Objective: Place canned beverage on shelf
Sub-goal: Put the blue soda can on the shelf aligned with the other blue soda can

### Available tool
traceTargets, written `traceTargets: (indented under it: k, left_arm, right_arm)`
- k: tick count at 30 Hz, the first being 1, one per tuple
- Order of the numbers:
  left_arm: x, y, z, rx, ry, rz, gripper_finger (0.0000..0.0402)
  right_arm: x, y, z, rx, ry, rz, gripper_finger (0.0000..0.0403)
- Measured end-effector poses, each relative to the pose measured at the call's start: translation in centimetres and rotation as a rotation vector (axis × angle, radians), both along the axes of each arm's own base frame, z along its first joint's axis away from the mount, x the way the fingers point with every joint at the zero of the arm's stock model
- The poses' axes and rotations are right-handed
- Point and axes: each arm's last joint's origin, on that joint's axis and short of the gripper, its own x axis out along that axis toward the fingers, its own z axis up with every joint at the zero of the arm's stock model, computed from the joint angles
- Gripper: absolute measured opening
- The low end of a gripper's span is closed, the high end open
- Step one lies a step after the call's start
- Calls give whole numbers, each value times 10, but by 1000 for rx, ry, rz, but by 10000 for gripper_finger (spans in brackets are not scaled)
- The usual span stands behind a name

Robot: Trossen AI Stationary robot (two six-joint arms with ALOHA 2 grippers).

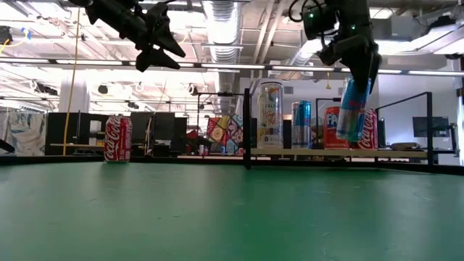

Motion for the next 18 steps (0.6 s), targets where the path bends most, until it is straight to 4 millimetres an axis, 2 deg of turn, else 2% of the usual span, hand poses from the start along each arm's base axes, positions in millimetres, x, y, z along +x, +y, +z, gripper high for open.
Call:
traceTargets:
  k: [9, 18]
  left_arm:
    - [0, 1, 0, 19, 10, 23, 201]
    - [0, 1, 0, 19, 11, 23, 201]
  right_arm:
    - [-13, -27, -2, 0, 1, -66, 260]
    - [-18, -34, -2, 2, 0, -59, 260]
